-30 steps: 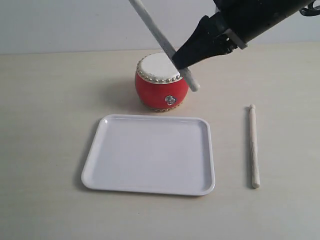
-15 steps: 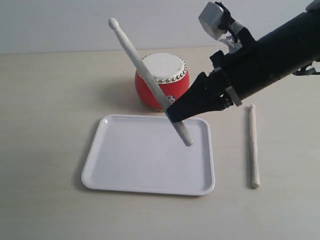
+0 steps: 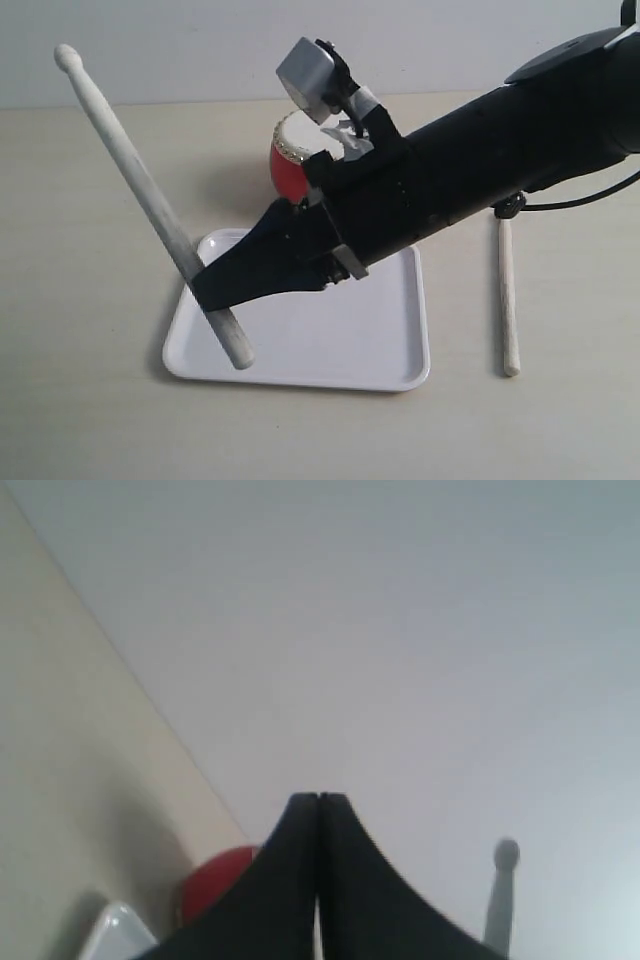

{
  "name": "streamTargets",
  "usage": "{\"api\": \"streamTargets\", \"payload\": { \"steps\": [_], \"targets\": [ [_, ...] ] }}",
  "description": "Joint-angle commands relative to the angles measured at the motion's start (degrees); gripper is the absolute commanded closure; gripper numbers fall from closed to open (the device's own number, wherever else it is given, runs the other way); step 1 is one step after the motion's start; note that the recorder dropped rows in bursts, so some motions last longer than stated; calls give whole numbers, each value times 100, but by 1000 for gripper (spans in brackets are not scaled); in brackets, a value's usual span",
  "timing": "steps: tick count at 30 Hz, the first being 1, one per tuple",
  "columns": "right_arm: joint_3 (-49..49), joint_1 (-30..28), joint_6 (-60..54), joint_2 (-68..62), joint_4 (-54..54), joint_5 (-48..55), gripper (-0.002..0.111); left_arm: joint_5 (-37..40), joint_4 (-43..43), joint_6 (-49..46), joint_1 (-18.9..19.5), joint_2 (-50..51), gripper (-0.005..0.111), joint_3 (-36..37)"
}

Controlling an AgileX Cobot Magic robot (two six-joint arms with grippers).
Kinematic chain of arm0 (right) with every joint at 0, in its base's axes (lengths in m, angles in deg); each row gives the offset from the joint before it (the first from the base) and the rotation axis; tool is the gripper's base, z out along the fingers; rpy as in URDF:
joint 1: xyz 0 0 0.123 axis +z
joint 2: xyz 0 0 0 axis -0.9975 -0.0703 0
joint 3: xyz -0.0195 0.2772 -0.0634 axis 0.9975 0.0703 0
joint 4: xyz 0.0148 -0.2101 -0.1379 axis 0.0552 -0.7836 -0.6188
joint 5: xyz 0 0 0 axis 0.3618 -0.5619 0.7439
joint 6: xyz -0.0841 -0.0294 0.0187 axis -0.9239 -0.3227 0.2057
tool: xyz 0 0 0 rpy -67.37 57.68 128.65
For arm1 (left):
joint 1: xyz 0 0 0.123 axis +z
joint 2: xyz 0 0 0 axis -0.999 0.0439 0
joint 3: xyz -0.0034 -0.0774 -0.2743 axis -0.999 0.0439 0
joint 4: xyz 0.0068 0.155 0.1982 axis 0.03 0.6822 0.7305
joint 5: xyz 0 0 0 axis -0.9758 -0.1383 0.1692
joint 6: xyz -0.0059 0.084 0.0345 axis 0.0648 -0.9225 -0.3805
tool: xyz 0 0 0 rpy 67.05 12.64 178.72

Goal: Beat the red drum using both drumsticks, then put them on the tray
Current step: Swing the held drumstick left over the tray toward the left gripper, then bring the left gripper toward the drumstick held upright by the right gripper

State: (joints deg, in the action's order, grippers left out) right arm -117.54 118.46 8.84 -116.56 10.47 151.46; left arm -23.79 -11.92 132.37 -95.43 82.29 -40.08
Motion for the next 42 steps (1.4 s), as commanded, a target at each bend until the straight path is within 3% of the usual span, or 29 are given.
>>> {"api": "streamTargets", "payload": {
  "steps": [1, 7, 9, 12, 16, 19, 21, 24, 26, 29, 35, 42],
  "targets": [
    [14, 55, -88, -6, 222, -264, 108, 317, -2, -247, -1130, -28, 107, 0],
    [14, 55, -88, -6, 208, -267, 108, 1686, -2, -624, -2686, 291, 107, 0],
    [14, 55, -88, -6, 211, -230, 108, 1635, -2, -624, -2918, 537, 107, -39],
    [14, 55, -88, -6, 211, -139, 108, 1596, 9, -841, -2931, 889, 107, -726],
    [14, 55, -77, -6, 211, 311, 108, 1980, -9, -1540, -2931, 2128, 107, -2315],
    [14, 55, -40, -6, 211, 423, 108, 1819, -358, -1673, -2931, 2752, 107, -2598],
    [14, 55, -36, -6, 211, 423, 108, 1779, -1122, -2481, -2931, 3043, 107, -2598],
    [14, 55, 57, -6, 279, 423, 108, 1115, -1985, -3340, -2917, 3387, 107, -2749],
    [14, 45, 77, 4, 353, 423, 108, 1283, -1553, -3365, -2917, 3453, 107, -3258],
    [14, -14, 122, 130, 353, 423, 108, 2333, -724, -3378, -2917, 3580, 107, -4456],
    [14, -516, 224, 660, 353, 423, 108, 3787, 480, -3347, -2917, 3978, 107, -6123],
    [14, -1001, 202, 1057, 273, 423, 108, 3882, 1556, -3267, -2917, 4809, 107, -6438]
  ]
}}
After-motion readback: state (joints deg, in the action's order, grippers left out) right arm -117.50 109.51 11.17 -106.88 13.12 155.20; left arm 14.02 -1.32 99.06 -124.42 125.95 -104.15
